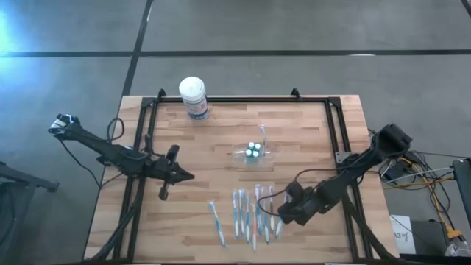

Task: Pick & Place toothbrushing station
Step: Put the blue toothbrush into the transparent organizer

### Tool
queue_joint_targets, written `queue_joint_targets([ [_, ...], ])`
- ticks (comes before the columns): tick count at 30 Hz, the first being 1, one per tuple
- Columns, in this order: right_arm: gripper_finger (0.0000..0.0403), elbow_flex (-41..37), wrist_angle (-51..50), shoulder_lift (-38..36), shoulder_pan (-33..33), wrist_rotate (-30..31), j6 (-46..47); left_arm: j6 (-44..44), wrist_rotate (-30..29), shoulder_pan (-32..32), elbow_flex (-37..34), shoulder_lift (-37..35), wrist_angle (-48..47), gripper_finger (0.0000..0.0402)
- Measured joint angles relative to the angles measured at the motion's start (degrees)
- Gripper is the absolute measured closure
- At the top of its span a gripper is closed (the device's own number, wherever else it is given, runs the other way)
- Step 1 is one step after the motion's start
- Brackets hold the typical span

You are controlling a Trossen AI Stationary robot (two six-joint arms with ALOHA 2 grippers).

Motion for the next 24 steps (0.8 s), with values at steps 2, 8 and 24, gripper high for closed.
queue_joint_targets([
  [2,0.0219,0.0,0.0,1.0,-0.6,-0.1,0.0,0.0,0.0,0.0,-0.3,0.0,-0.2,0.0392],
  [8,0.022,0.0,-0.9,4.5,-3.7,-0.7,-2.4,-0.1,0.0,0.0,-0.3,0.0,0.0,0.0388],
  [24,0.0311,0.0,-2.2,5.3,-5.9,1.4,-16.3,0.7,0.0,0.0,-0.3,0.0,0.4,0.0391],
])
